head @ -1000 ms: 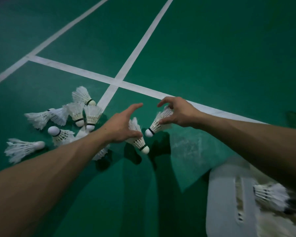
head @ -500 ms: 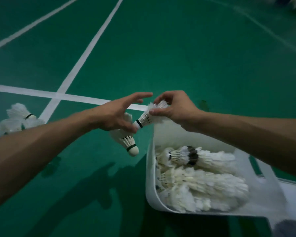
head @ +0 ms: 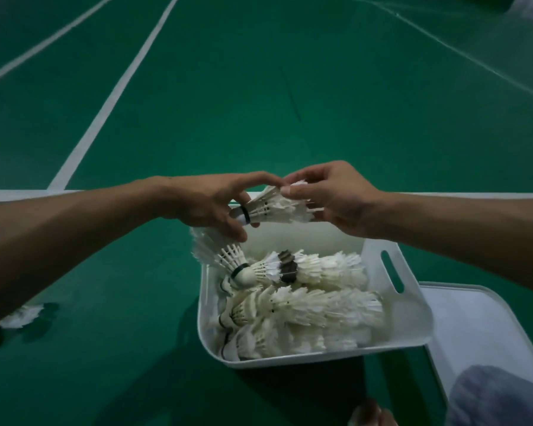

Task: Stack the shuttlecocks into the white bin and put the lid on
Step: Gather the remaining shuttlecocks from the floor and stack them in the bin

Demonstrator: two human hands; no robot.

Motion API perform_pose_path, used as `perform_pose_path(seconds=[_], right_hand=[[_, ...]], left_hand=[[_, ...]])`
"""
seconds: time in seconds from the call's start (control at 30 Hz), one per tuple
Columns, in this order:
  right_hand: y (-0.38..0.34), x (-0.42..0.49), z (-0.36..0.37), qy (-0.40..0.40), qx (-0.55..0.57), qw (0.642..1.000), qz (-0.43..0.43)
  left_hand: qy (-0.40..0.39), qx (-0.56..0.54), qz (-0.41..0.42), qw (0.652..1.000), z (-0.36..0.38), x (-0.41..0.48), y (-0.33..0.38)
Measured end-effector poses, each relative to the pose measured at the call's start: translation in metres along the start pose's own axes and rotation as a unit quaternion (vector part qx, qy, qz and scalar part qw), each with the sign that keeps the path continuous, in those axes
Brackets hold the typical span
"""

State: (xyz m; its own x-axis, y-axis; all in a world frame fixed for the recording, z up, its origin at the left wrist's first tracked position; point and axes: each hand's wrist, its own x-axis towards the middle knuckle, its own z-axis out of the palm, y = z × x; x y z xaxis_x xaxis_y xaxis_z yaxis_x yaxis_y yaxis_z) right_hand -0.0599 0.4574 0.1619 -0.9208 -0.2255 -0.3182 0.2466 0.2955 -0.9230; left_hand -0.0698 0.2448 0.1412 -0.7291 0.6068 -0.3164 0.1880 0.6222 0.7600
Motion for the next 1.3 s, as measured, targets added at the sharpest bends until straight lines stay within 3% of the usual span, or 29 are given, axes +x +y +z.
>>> perform_pose_path(seconds=[0.1,0.2,0.5,0.7,0.93,1.07,1.2,1.3], right_hand=[[0.017,-0.001,-0.026,0.045,-0.056,0.997,0.032],[0.047,-0.011,-0.047,0.066,-0.111,0.990,0.053],[0.108,-0.055,-0.014,-0.122,-0.265,0.949,0.123],[0.126,-0.053,0.009,-0.138,-0.295,0.939,0.111],[0.131,-0.052,0.021,-0.171,-0.196,0.953,0.154],[0.139,-0.046,0.026,-0.171,-0.298,0.932,0.115],[0.131,-0.038,0.015,-0.229,-0.379,0.893,0.080],[0.114,-0.035,-0.004,-0.165,-0.328,0.927,0.077]], left_hand=[[-0.019,-0.021,-0.019,0.999,0.004,0.005,-0.009],[0.017,-0.022,-0.049,0.998,0.010,0.015,-0.017],[0.089,-0.074,-0.029,0.993,0.035,0.058,-0.011],[0.107,-0.091,-0.031,0.990,0.049,0.055,-0.012],[0.099,-0.126,-0.044,0.986,0.057,0.042,-0.023],[0.110,-0.117,-0.054,0.986,0.060,0.041,-0.029],[0.116,-0.098,-0.055,0.987,0.061,0.040,-0.032],[0.117,-0.096,-0.053,0.987,0.062,0.039,-0.034]])
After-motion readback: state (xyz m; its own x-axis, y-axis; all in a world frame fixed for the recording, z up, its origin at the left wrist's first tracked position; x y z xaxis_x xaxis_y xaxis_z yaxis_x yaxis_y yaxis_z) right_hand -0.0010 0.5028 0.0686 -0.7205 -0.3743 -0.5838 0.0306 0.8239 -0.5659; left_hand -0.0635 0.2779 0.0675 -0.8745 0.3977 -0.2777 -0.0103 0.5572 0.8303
